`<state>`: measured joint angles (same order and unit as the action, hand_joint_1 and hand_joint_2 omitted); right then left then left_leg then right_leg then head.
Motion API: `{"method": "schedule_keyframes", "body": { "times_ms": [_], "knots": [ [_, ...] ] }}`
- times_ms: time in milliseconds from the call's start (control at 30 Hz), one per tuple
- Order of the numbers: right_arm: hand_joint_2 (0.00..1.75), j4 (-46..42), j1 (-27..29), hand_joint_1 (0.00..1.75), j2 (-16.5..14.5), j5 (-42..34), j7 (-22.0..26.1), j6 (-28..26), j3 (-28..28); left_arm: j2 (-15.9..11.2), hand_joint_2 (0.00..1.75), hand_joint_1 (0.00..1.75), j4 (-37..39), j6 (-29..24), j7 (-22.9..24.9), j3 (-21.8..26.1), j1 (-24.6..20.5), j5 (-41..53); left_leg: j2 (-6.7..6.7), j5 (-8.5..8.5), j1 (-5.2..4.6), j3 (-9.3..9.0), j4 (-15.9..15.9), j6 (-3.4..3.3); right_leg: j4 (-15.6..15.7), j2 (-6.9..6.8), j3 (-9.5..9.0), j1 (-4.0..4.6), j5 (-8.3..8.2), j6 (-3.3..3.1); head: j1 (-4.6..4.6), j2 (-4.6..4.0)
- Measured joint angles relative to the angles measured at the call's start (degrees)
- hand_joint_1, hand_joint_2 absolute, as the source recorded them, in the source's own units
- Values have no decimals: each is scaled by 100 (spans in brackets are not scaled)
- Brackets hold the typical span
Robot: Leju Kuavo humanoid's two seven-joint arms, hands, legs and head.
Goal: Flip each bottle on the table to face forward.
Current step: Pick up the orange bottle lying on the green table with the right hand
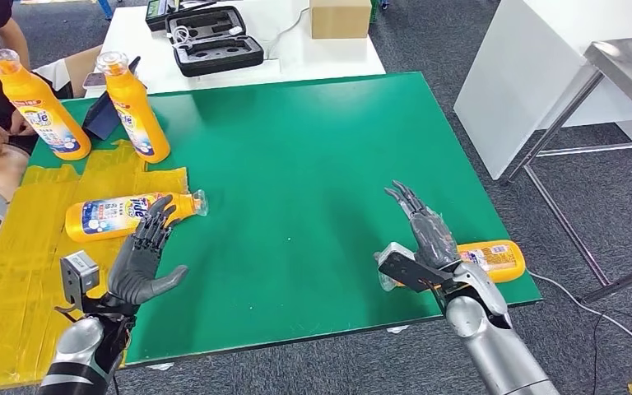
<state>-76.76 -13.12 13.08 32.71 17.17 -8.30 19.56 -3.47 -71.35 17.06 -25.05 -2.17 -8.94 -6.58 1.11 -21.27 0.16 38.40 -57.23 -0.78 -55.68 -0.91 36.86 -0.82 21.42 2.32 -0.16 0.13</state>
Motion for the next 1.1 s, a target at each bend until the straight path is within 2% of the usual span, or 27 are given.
{"method": "schedule_keyframes", "body": {
  "times_ms": [133,267,367,667,867,1100],
  "knots": [
    [175,52,-2,0,223,-324,87,549,55,33,175,0,-22,84,-9,-2,45,-207,0,1,1,-3,0,0,0,-2,0,0,1,0,0,0],
    [175,199,-17,0,691,-814,445,1340,75,55,175,0,130,157,-133,-33,27,-326,-6,1,-1,0,-1,-2,0,-9,-4,-3,3,5,2,0],
    [175,393,-39,0,959,-882,525,1519,50,58,175,0,246,102,-233,-99,-16,-290,-6,0,-5,0,-1,-3,1,-8,-3,-8,2,7,2,0],
    [175,924,-150,0,1493,-1193,816,2231,-4,60,175,0,464,130,-377,-354,-208,-289,-5,0,-5,-1,-1,-3,1,-8,-3,-7,2,7,0,0],
    [175,1266,-267,0,1852,-986,885,2200,56,61,175,0,616,148,-427,-467,-335,-285,-5,0,-5,-1,-1,-4,1,-7,-4,-8,1,8,1,0],
    [175,1488,-330,0,1955,-526,537,1708,83,60,175,0,648,98,-383,-515,-337,-298,-4,0,-4,-1,-1,-3,0,-7,-5,-7,2,8,1,0]
  ]
}}
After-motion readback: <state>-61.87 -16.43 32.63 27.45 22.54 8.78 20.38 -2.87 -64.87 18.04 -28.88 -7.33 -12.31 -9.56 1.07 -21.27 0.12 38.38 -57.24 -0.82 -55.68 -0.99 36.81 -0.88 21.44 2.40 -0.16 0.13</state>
